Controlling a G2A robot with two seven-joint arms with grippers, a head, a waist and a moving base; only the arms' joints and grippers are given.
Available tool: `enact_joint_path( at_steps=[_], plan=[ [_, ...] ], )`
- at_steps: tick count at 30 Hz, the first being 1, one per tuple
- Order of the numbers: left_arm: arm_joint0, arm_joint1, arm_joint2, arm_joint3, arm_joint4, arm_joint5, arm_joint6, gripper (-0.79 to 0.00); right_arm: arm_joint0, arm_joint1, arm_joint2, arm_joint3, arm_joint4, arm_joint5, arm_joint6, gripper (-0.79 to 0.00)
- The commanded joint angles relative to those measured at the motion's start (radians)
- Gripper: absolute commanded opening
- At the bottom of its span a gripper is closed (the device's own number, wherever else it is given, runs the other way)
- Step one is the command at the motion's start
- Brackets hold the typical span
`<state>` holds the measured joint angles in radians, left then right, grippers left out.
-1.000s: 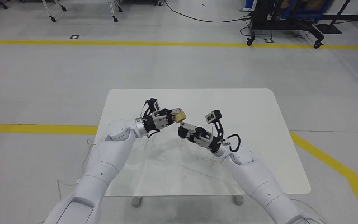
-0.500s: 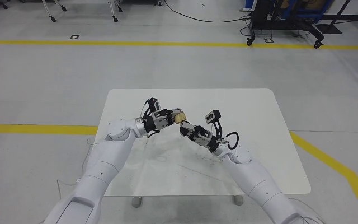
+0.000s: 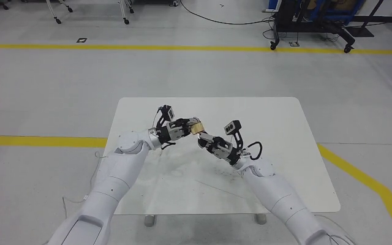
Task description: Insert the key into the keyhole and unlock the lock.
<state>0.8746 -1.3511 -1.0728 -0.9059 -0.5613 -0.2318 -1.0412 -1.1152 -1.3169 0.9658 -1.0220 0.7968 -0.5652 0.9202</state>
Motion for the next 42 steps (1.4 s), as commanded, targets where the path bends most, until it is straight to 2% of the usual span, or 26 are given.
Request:
enact_joint_path(
  at_steps=[1, 2, 3, 6, 15, 22, 24, 36, 42],
  plan=[
    [0.002, 0.002, 0.001, -0.001, 0.051, -0.029, 0.054, -0.785, 0.000, 0.006, 0.012, -0.006, -0.087, -0.026, -0.042, -0.625],
    [0.004, 0.002, 0.002, -0.003, 0.067, -0.037, 0.080, -0.785, -0.002, 0.010, 0.020, -0.010, -0.149, -0.040, -0.079, -0.548],
    [0.006, 0.002, 0.004, -0.007, 0.079, -0.041, 0.098, -0.785, -0.009, 0.013, 0.025, -0.023, -0.194, -0.040, -0.115, -0.505],
    [0.010, 0.002, 0.006, -0.017, 0.103, -0.045, 0.130, -0.785, -0.035, 0.024, 0.045, -0.074, -0.308, -0.021, -0.200, -0.468],
    [0.020, 0.003, 0.009, -0.032, 0.140, -0.049, 0.164, -0.785, -0.109, 0.038, 0.072, -0.211, -0.466, 0.057, -0.326, -0.526],
    [0.024, 0.004, 0.007, -0.039, 0.145, -0.052, 0.163, -0.785, -0.129, 0.039, 0.083, -0.250, -0.514, 0.069, -0.390, -0.674],
    [0.026, 0.004, 0.007, -0.042, 0.148, -0.054, 0.160, -0.785, -0.133, 0.038, 0.085, -0.255, -0.525, 0.086, -0.409, -0.785],
    [0.033, 0.006, 0.019, -0.059, 0.187, -0.078, 0.140, -0.785, -0.142, 0.033, 0.091, -0.276, -0.530, 0.094, -0.456, -0.785],
    [0.041, 0.007, 0.010, -0.070, 0.182, -0.106, 0.153, -0.785, -0.154, 0.027, 0.091, -0.272, -0.339, 0.087, -0.345, -0.785]
  ],
)
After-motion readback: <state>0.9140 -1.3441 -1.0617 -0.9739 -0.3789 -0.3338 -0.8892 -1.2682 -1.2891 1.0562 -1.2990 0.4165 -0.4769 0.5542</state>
